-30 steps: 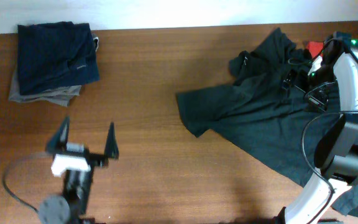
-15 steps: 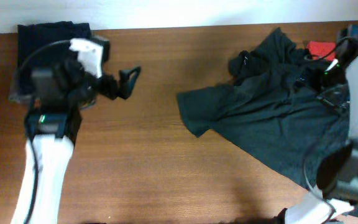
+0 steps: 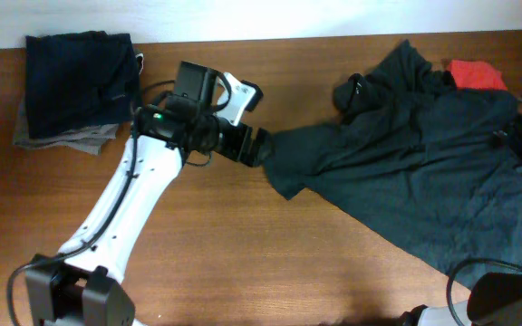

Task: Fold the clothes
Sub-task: 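Reach the left gripper to the t-shirt's left sleeve and grasp it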

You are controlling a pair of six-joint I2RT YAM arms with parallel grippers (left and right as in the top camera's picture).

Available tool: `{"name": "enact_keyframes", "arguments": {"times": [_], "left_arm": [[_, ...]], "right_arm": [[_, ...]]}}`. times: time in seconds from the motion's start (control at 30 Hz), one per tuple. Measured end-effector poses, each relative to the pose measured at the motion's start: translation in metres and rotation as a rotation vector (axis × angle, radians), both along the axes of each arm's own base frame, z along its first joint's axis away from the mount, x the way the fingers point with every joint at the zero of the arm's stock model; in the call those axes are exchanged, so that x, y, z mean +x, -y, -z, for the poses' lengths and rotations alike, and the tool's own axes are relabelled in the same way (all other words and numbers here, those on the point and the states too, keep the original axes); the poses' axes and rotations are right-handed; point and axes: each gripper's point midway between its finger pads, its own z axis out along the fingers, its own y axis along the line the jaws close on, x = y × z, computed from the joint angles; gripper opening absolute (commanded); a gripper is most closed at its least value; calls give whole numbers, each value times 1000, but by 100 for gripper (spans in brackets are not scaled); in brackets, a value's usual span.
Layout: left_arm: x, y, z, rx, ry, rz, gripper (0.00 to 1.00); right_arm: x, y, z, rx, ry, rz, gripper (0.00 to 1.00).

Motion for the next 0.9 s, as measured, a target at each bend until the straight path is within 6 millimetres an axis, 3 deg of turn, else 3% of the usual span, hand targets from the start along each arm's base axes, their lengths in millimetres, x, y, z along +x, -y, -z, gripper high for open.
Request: {"name": "enact_keyframes", "arguments": {"times": [0.2,0.4,0.57,0.73,0.9], "left_arm": [[-1,1,25,-15,-183,-145,99],[-4,6,74,-6,-396,-237,99],[-9,9,112,13,-539,-278,99],[1,2,124,80,-516,-327,99],[26,8,105,129,-375,-342,99]], "right_arm": [[-22,20,1,24,-13,132,99],[-35,34,1,33,-8,213,99],[-34,33,1,59,10,226,99],[-30,33,1,66,32,242,99],[-23,38,0,52,64,257,99]]}}
